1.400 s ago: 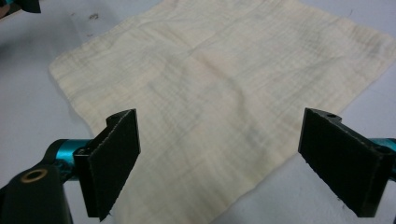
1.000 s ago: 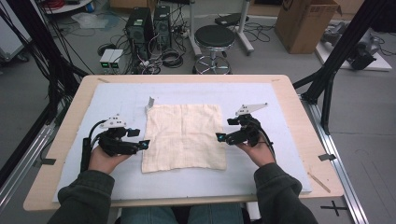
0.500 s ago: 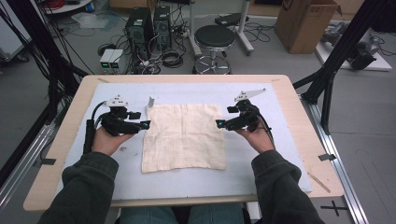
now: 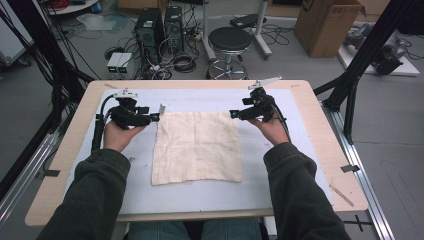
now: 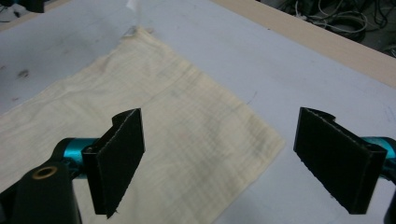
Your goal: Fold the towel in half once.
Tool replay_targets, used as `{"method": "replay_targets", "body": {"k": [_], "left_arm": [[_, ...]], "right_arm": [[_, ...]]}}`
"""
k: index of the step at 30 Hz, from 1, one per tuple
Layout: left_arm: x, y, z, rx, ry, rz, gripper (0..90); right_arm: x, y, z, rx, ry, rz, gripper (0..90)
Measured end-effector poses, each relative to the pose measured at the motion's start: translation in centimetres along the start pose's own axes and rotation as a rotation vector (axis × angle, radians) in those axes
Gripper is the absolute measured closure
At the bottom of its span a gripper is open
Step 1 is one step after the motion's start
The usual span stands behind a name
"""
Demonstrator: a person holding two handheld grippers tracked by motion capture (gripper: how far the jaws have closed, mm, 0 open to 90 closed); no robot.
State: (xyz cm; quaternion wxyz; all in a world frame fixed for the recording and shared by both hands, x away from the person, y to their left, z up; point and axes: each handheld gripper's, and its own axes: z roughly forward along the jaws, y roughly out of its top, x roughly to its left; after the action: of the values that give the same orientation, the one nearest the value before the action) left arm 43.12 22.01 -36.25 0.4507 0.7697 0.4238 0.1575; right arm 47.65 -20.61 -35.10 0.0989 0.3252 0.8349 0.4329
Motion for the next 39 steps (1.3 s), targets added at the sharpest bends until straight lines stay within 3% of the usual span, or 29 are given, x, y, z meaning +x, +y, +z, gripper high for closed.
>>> {"method": "replay_targets", "body": {"k": [3,8,12,15,17,20,25,28,32,35,36,39], "left_arm": [[0.6,0.5,0.8,-0.007,0.018,-0.015,42.3],[1.7,0.2,2.4,0.011,0.042,-0.062,42.4],[2.1,-0.4,3.7,0.048,0.061,-0.069,43.5],[2.6,-0.8,4.7,0.055,0.088,-0.083,43.7],[2.7,-1.0,5.3,0.057,0.134,-0.087,39.2],[3.1,-1.3,5.8,0.06,0.13,-0.111,40.6],[3.5,-1.9,6.4,0.114,0.134,-0.114,40.5],[3.4,-2.1,6.6,0.096,0.129,-0.139,40.9],[3.0,-2.2,7.3,0.115,0.138,-0.126,43.5],[2.9,-2.6,7.9,0.167,0.154,-0.152,49.3],[2.9,-2.8,8.1,0.171,0.147,-0.173,49.8],[2.7,-2.9,8.3,0.16,0.163,-0.175,54.7]], "right_arm": [[-0.7,0.2,0.8,-0.02,-0.017,0.012,22.7],[-1.8,-0.4,2.7,0.015,-0.039,0.063,25.1],[-2.4,-0.8,3.6,0.041,-0.051,0.079,28.7],[-3.0,-1.3,4.3,0.074,-0.058,0.096,28.7],[-3.2,-1.6,4.7,0.09,-0.062,0.105,28.7],[-3.2,-1.8,5.4,0.116,-0.071,0.106,29.8],[-3.1,-2.1,6.5,0.115,-0.082,0.11,35.0],[-3.2,-2.4,6.9,0.132,-0.093,0.13,38.2],[-3.5,-2.7,7.5,0.146,-0.111,0.148,40.0],[-3.4,-3.0,7.9,0.177,-0.12,0.174,43.6],[-3.3,-3.0,8.0,0.184,-0.122,0.177,45.5],[-3.2,-3.2,8.6,0.197,-0.133,0.157,50.8]]}}
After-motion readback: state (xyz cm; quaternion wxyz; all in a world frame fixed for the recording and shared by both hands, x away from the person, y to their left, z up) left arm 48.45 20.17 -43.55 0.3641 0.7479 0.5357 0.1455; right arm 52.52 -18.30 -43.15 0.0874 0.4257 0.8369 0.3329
